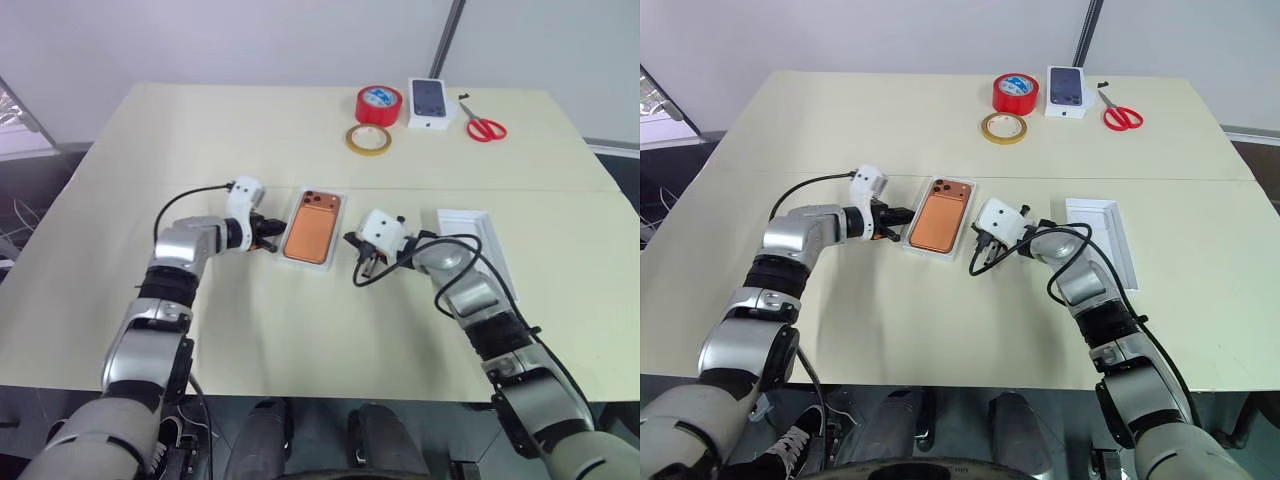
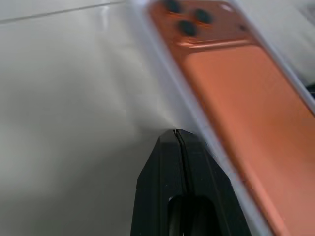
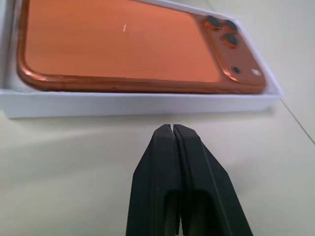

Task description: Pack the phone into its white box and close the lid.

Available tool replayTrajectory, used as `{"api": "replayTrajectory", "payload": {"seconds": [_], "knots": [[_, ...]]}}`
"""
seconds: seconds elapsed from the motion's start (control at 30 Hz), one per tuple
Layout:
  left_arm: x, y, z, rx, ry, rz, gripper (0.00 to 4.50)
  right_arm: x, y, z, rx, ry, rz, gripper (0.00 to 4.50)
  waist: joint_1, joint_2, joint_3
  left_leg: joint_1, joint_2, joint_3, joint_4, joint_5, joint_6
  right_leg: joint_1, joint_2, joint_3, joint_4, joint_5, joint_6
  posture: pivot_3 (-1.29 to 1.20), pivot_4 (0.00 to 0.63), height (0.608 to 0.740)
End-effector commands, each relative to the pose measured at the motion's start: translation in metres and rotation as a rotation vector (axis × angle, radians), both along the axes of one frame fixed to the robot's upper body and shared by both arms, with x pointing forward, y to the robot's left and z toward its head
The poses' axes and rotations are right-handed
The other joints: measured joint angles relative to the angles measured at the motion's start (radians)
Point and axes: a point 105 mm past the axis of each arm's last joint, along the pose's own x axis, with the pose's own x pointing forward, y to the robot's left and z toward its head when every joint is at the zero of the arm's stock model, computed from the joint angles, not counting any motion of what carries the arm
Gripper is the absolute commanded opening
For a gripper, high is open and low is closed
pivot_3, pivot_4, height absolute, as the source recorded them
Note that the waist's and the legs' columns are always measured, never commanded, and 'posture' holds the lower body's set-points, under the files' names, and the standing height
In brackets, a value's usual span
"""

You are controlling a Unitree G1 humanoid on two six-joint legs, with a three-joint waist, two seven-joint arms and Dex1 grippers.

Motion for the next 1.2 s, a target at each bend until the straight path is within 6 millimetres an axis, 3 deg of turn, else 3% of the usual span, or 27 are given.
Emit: {"api": "replayTrajectory", "payload": {"seconds": [0.03, 0.13, 0.27, 0.37, 0.47, 0.57, 0.83, 1.03, 1.2], "knots": [[-0.018, -0.037, -0.006, -0.032, 0.094, -0.162, 0.0, 0.001, 0.001, 0.008, -0.023, -0.056, 0.023, 0.09, 0.0, 0.0, 0.0, 0.0, 0.0, 0.0, 0.001, 0.0, 0.0, 0.0, 0.0, 0.0, 0.0, 0.0, 0.0, 0.0, 0.15, 0.74], [-0.043, -0.072, -0.008, -0.015, 0.122, -0.37, 0.0, -0.002, -0.019, 0.008, -0.039, -0.046, 0.003, 0.09, 0.007, 0.0, 0.0, 0.0, 0.0, -0.001, 0.005, -0.001, 0.002, 0.003, 0.0, -0.001, 0.0, -0.001, 0.001, 0.0, 0.15, 0.74], [-0.049, -0.102, 0.005, -0.08, 0.114, -0.423, 0.0, -0.008, -0.045, 0.011, -0.067, -0.04, -0.035, 0.09, 0.032, 0.0, 0.0, 0.0, -0.002, -0.002, 0.01, -0.004, 0.006, 0.008, -0.003, -0.002, -0.001, -0.002, 0.003, 0.0, 0.15, 0.74], [-0.069, -0.146, 0.015, -0.129, 0.111, -0.545, 0.0, -0.039, -0.075, 0.008, -0.083, 0.023, -0.048, 0.09, 0.05, 0.001, 0.0, -0.001, -0.004, -0.002, 0.012, -0.006, 0.01, 0.009, -0.004, -0.001, -0.002, -0.003, 0.004, 0.0, 0.15, 0.74], [-0.083, -0.163, 0.015, -0.133, 0.102, -0.603, 0.0, -0.066, -0.089, 0.001, -0.108, 0.076, -0.059, 0.09, 0.047, 0.001, 0.0, -0.002, -0.004, -0.001, 0.011, -0.006, 0.01, 0.009, -0.004, 0.0, -0.004, -0.003, 0.005, 0.0, 0.15, 0.74], [-0.093, -0.165, 0.008, -0.123, 0.114, -0.631, 0.0, -0.084, -0.099, 0.0, -0.121, 0.106, -0.088, 0.09, 0.036, 0.001, 0.0, -0.001, -0.003, -0.001, 0.011, -0.006, 0.01, 0.009, -0.004, 0.001, -0.003, -0.003, 0.005, 0.0, 0.15, 0.74], [-0.1, -0.162, 0.002, -0.125, 0.128, -0.628, 0.0, -0.102, -0.114, -0.003, -0.13, 0.159, -0.159, 0.09, 0.021, 0.002, 0.0, 0.001, -0.002, -0.002, 0.01, -0.006, 0.01, 0.01, -0.003, 0.001, -0.002, -0.003, 0.005, 0.0, 0.15, 0.74], [-0.089, -0.154, 0.0, -0.115, 0.093, -0.569, 0.0, -0.109, -0.112, -0.005, -0.11, 0.201, -0.16, 0.09, 0.022, 0.002, 0.0, 0.001, -0.002, -0.002, 0.01, -0.006, 0.01, 0.01, -0.003, 0.001, -0.002, -0.003, 0.005, 0.0, 0.15, 0.74], [-0.077, -0.135, -0.003, -0.088, 0.07, -0.517, 0.0, -0.107, -0.119, -0.005, -0.159, 0.188, -0.157, 0.09, 0.02, 0.002, 0.0, 0.001, -0.002, -0.002, 0.01, -0.006, 0.01, 0.01, -0.003, 0.001, -0.002, -0.003, 0.005, 0.0, 0.15, 0.74]]}}
